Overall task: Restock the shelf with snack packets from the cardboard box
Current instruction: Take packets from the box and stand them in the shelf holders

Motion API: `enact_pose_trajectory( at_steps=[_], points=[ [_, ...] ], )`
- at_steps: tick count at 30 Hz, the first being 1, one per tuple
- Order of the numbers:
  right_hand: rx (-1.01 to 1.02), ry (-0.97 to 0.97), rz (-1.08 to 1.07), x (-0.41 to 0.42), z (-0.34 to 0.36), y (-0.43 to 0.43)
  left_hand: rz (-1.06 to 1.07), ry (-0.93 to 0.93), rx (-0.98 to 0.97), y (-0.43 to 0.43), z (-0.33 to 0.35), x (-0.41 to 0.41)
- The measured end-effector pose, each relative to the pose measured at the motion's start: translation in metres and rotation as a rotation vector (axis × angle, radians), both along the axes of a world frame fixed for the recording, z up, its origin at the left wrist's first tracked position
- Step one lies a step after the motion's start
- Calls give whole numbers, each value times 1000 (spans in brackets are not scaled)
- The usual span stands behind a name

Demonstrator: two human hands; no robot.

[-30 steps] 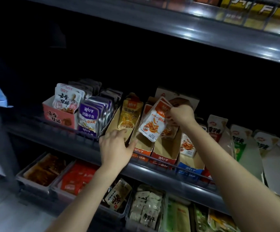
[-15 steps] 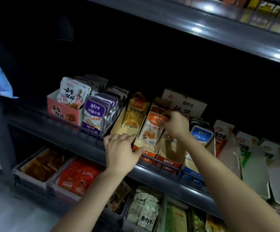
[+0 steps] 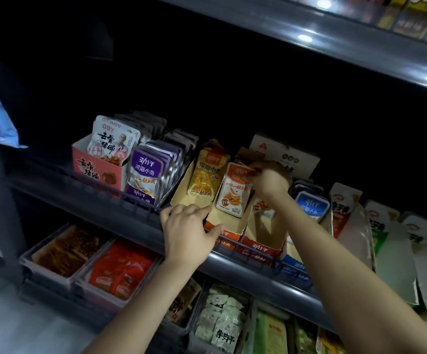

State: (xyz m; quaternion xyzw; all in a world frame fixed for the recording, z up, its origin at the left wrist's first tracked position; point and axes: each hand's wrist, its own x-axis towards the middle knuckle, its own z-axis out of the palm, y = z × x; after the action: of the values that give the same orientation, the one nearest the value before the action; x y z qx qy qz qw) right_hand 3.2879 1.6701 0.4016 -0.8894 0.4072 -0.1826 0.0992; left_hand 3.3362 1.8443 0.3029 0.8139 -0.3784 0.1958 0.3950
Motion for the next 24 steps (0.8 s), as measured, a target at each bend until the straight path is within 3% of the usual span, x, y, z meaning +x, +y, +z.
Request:
enact_pose_trajectory(
  at_steps=[12,16,24],
  points=[
    [-69,114,3,-5,-4,1,6,-26,-6,-1,-3,1],
    [-248,63,13,0,-12,-1,11,-34,-17,-1,-5,1],
    [-236,78,58,-3,-14,2,9,-37,-11,-1,-5,0]
  ],
)
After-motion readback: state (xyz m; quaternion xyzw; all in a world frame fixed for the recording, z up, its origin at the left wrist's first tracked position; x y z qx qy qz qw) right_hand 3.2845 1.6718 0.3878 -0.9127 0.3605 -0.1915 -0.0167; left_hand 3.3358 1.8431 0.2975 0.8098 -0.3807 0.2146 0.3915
